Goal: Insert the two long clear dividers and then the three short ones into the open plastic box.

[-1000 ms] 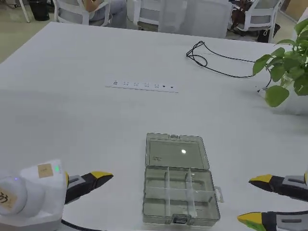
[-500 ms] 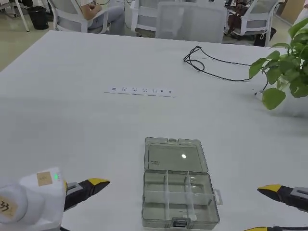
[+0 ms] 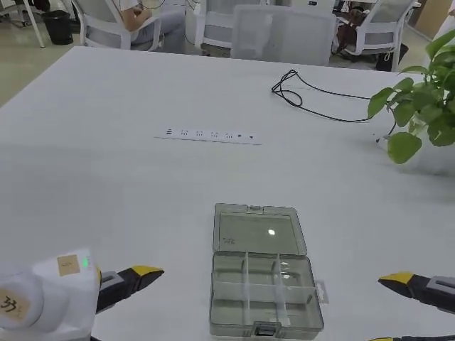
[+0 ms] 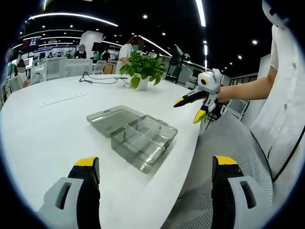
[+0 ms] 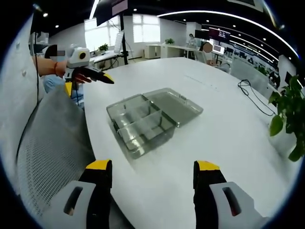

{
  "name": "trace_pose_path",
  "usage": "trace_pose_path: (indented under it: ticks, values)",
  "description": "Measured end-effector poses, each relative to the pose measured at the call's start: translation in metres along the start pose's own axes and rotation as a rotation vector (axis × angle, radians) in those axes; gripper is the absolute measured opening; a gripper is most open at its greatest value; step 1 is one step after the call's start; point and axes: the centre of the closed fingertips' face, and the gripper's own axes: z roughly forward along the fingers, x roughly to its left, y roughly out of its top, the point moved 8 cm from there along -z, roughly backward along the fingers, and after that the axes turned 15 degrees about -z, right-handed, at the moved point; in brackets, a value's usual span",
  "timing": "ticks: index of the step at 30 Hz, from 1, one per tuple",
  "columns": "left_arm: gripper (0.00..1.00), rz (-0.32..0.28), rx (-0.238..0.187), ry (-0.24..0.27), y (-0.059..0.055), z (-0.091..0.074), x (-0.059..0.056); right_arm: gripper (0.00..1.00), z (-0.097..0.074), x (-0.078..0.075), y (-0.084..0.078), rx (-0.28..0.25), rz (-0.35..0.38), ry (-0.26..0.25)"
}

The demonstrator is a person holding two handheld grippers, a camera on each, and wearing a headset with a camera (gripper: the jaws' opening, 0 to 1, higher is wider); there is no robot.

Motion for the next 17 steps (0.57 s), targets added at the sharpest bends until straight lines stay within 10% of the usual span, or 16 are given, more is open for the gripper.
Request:
trace_pose_path:
  ticks: [17]
  values:
    - [1.00,0.000,-0.001,-0.010,-0.0019,0.0025,-0.0037,0.72,0.0018,0.0012,0.0058,0.000,-0.022,0.020]
